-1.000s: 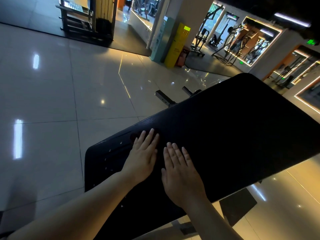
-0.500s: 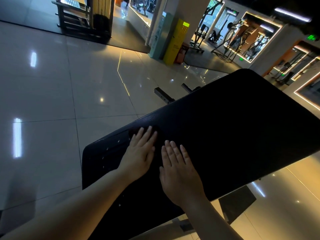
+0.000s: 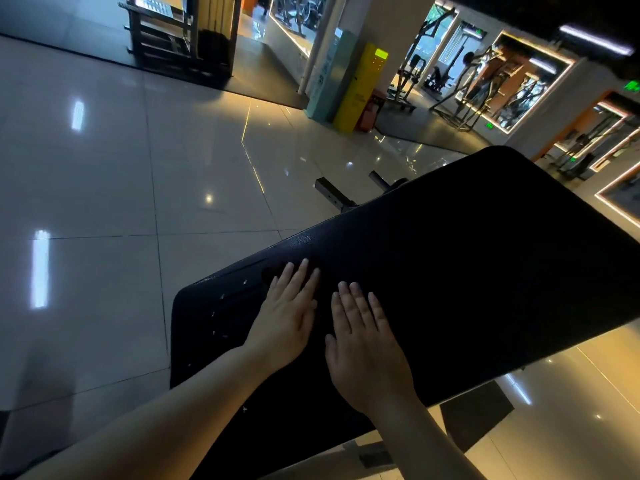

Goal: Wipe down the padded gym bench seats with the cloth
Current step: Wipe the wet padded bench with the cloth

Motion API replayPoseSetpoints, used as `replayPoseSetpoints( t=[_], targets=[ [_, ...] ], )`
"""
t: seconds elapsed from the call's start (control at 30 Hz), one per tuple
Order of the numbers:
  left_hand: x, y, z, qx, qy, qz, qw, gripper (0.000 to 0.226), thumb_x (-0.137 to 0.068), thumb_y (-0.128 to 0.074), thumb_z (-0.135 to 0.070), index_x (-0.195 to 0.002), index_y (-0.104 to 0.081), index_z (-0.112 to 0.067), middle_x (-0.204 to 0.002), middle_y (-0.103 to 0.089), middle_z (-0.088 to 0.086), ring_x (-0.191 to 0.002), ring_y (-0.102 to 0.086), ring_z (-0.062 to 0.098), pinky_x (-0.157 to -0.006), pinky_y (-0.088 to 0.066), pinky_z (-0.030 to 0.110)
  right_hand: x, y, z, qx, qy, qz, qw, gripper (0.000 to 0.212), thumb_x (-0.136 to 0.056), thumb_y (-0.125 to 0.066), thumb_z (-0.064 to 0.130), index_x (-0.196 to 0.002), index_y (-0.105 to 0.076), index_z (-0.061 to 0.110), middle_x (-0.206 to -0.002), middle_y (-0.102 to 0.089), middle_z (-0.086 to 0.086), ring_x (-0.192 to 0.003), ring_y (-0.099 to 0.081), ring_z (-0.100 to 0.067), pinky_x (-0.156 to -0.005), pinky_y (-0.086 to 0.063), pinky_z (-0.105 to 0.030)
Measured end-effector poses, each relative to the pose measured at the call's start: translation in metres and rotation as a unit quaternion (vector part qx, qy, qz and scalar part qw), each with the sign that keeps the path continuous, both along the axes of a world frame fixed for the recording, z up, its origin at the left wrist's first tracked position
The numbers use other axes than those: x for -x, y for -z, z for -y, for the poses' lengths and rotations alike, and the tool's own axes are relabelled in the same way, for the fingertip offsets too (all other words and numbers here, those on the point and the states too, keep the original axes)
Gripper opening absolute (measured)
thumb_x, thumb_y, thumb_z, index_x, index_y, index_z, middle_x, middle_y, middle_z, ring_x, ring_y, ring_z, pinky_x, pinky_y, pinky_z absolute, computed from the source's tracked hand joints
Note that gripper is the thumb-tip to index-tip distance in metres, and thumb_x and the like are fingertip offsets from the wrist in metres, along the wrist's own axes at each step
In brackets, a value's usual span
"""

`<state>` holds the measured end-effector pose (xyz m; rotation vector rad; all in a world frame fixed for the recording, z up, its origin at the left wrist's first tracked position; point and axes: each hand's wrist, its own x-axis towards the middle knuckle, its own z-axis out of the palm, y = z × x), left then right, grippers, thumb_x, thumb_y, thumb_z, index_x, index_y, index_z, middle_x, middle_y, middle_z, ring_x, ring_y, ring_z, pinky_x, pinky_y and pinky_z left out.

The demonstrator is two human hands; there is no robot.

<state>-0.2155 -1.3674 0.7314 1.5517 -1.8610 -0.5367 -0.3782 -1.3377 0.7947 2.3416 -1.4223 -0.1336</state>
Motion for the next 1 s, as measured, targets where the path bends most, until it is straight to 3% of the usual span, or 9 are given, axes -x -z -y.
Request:
replayPoseSetpoints(
  t=[0.07,0.2,0.33,0.43,0.57,0.73,0.83,1.0],
  targets=[
    [-0.007,0.008,-0.016,0.032,0.047,0.017,0.998,0.056,-0.104,-0.021,-0.045,-0.156,-0.003,-0.038,-0.165,0.011,-0.013,-0.149,0.022,0.006,-0.122,0.008,0.035,-0.001,-0.003,0.000,0.016,0.037,0.008,0.999,0.070,-0.100,-0.030,0.046,-0.156,-0.022,0.004,-0.165,-0.010,-0.022,-0.155,-0.003,-0.036,-0.124,-0.008,-0.054],
    [-0.023,0.024,-0.038,0.037,0.080,0.061,0.994,0.056,-0.104,-0.016,-0.051,-0.156,-0.001,-0.038,-0.166,0.010,-0.011,-0.149,0.021,0.006,-0.123,0.004,0.036,-0.001,-0.003,-0.001,0.023,0.050,0.003,0.998,0.073,-0.100,-0.032,0.049,-0.154,-0.028,0.000,-0.163,-0.015,-0.024,-0.154,-0.010,-0.037,-0.122,-0.013,-0.060],
    [-0.014,0.008,-0.012,-0.024,-0.021,0.003,0.999,0.057,-0.105,-0.020,-0.045,-0.156,0.002,-0.036,-0.164,0.016,-0.011,-0.147,0.026,0.008,-0.124,0.001,0.036,-0.001,-0.001,0.001,0.016,0.042,0.004,0.999,0.072,-0.101,-0.028,0.047,-0.154,-0.027,-0.001,-0.163,-0.015,-0.024,-0.154,-0.012,-0.035,-0.122,-0.018,-0.057],
    [0.003,-0.002,0.003,-0.062,-0.088,-0.025,0.994,0.056,-0.107,-0.024,-0.037,-0.157,0.000,-0.030,-0.165,0.014,-0.006,-0.147,0.025,0.013,-0.124,0.008,0.039,0.000,0.000,0.000,0.017,0.040,0.004,0.999,0.070,-0.102,-0.027,0.046,-0.154,-0.025,-0.001,-0.163,-0.014,-0.023,-0.154,-0.011,-0.034,-0.122,-0.020,-0.056],
    [0.007,0.005,-0.025,-0.013,-0.015,0.002,1.000,0.057,-0.105,-0.022,-0.043,-0.155,0.003,-0.039,-0.162,0.019,-0.015,-0.146,0.029,0.007,-0.123,0.011,0.036,-0.001,-0.001,-0.001,0.016,0.043,0.006,0.999,0.070,-0.102,-0.025,0.046,-0.154,-0.026,-0.001,-0.163,-0.015,-0.023,-0.154,-0.011,-0.034,-0.122,-0.022,-0.055],
    [-0.002,0.019,-0.062,-0.009,0.033,0.078,0.996,0.060,-0.099,-0.006,-0.052,-0.155,0.009,-0.035,-0.163,0.023,-0.010,-0.146,0.031,0.008,-0.122,0.011,0.035,0.001,0.001,0.000,0.017,0.045,0.001,0.999,0.070,-0.102,-0.025,0.046,-0.155,-0.024,0.000,-0.164,-0.014,-0.023,-0.154,-0.010,-0.033,-0.122,-0.021,-0.054],
    [-0.004,0.008,-0.049,-0.048,0.012,0.058,0.997,0.059,-0.103,-0.011,-0.048,-0.154,0.014,-0.034,-0.159,0.030,-0.010,-0.144,0.035,0.010,-0.122,0.013,0.034,0.000,0.001,0.001,0.016,0.049,-0.003,0.999,0.070,-0.102,-0.025,0.046,-0.155,-0.023,0.000,-0.165,-0.012,-0.021,-0.155,-0.008,-0.033,-0.123,-0.019,-0.053],
    [-0.006,-0.003,-0.010,-0.070,-0.009,0.007,0.997,0.060,-0.107,-0.026,-0.035,-0.156,0.008,-0.031,-0.163,0.024,-0.006,-0.145,0.033,0.014,-0.124,0.010,0.042,-0.003,0.000,-0.001,0.012,0.052,0.006,0.999,0.068,-0.103,-0.028,0.046,-0.156,-0.025,0.002,-0.165,-0.014,-0.020,-0.155,-0.010,-0.032,-0.122,-0.022,-0.053]
  ],
)
